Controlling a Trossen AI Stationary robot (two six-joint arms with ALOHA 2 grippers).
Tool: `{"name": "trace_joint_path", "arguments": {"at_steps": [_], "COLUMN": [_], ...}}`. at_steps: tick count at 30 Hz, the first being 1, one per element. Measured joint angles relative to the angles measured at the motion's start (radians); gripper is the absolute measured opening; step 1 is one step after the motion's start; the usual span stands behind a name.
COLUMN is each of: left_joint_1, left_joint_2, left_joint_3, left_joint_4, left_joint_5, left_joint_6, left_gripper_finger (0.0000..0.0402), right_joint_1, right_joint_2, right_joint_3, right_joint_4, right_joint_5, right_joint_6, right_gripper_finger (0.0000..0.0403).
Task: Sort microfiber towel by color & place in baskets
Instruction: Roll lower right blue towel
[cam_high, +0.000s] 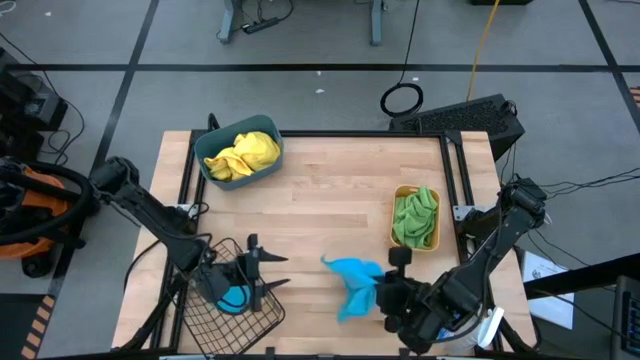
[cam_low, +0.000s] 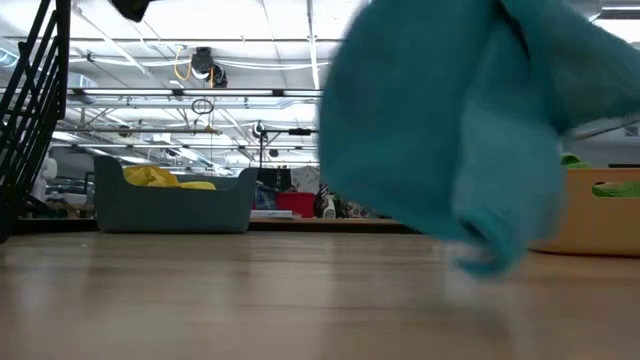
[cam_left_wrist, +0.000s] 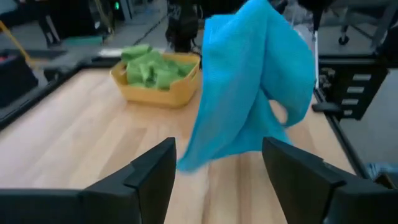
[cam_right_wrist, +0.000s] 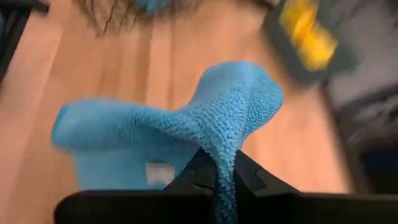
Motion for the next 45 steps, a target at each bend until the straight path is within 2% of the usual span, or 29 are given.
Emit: {"name": "trace_joint_path", "arguments": {"at_steps": [4, 7, 12, 15, 20, 22, 25, 27, 30, 33, 39, 45], "left_joint_1": [0.013, 0.023, 0.023, 0.021, 0.024, 0.029, 0.032, 0.032, 0.032, 0.036, 0.065, 0.085], "left_joint_2": [0.054, 0.093, 0.137, 0.141, 0.141, 0.141, 0.148, 0.157, 0.177, 0.201, 0.22, 0.22], "left_joint_3": [0.0, 0.0, 0.0, 0.0, 0.0, 0.0, 0.0, 0.0, 0.0, 0.0, 0.001, 0.001], "left_joint_4": [0.154, 0.316, 0.541, 0.635, 0.721, 0.728, 0.736, 0.735, 0.749, 0.786, 0.804, 0.727], "left_joint_5": [0.005, 0.005, 0.006, 0.006, 0.038, 0.094, 0.188, 0.205, 0.205, 0.202, 0.196, 0.096], "left_joint_6": [0.124, 0.239, 0.403, 0.48, 0.533, 0.526, 0.512, 0.501, 0.501, 0.507, 0.502, 0.498], "left_gripper_finger": [0.0244, 0.0244, 0.0244, 0.0244, 0.0244, 0.0244, 0.0244, 0.0244, 0.0244, 0.0244, 0.0244, 0.0244], "right_joint_1": [0.0, -0.005, -0.005, -0.005, -0.005, -0.005, -0.013, -0.02, -0.041, -0.068, -0.12, -0.135], "right_joint_2": [0.0, 0.0, 0.013, 0.044, 0.087, 0.109, 0.135, 0.152, 0.18, 0.19, 0.19, 0.19], "right_joint_3": [0.008, 0.009, 0.009, 0.009, 0.009, 0.009, 0.009, 0.009, 0.009, 0.008, 0.009, 0.009], "right_joint_4": [0.137, 0.254, 0.424, 0.5, 0.621, 0.668, 0.738, 0.797, 0.916, 1.001, 1.021, 1.022], "right_joint_5": [0.169, 0.234, 0.339, 0.327, 0.226, 0.247, 0.345, 0.414, 0.494, 0.524, 0.526, 0.526], "right_joint_6": [-0.243, -0.404, -0.577, -0.701, -0.898, -0.926, -0.933, -0.945, -1.03, -1.069, -0.978, -0.909], "right_gripper_finger": [0.0001, 0.0001, 0.0001, 0.0001, 0.0001, 0.0001, 0.0, 0.0, 0.0, 0.0, 0.0, 0.0]}}
